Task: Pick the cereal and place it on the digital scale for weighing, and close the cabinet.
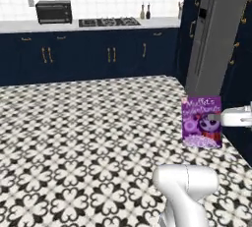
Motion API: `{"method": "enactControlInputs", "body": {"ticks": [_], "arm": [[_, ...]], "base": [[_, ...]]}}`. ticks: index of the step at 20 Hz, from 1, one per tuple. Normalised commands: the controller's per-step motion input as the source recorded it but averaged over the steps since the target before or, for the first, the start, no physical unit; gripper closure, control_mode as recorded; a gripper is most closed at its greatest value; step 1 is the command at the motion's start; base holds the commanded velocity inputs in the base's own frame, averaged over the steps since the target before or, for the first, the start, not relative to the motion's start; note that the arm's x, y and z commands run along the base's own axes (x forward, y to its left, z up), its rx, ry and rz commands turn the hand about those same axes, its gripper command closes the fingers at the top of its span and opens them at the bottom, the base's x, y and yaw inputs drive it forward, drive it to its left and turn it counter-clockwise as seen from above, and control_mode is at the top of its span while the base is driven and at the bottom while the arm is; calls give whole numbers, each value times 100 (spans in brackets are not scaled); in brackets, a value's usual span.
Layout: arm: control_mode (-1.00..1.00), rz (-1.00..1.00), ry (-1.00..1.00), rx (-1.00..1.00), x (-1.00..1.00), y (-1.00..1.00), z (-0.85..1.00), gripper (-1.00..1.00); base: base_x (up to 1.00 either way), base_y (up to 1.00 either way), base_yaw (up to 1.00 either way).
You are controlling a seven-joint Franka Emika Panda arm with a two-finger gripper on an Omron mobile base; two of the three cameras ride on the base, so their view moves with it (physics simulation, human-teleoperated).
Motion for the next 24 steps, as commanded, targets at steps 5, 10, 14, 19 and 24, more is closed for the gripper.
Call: {"method": "enactControlInputs", "body": {"ticks": [5, 10, 14, 19, 24], "arm": [[100, 0, 0, 0, 0, 0, 0, 100], [100, 0, 0, 0, 0, 0, 0, 100], [100, 0, 0, 0, 0, 0, 0, 100], [100, 0, 0, 0, 0, 0, 0, 100], [100, 0, 0, 0, 0, 0, 0, 100]], "base": [[0, 0, 100], [0, 0, 100], [0, 0, 98], [-8, 12, 85], [14, 72, 20]]}}
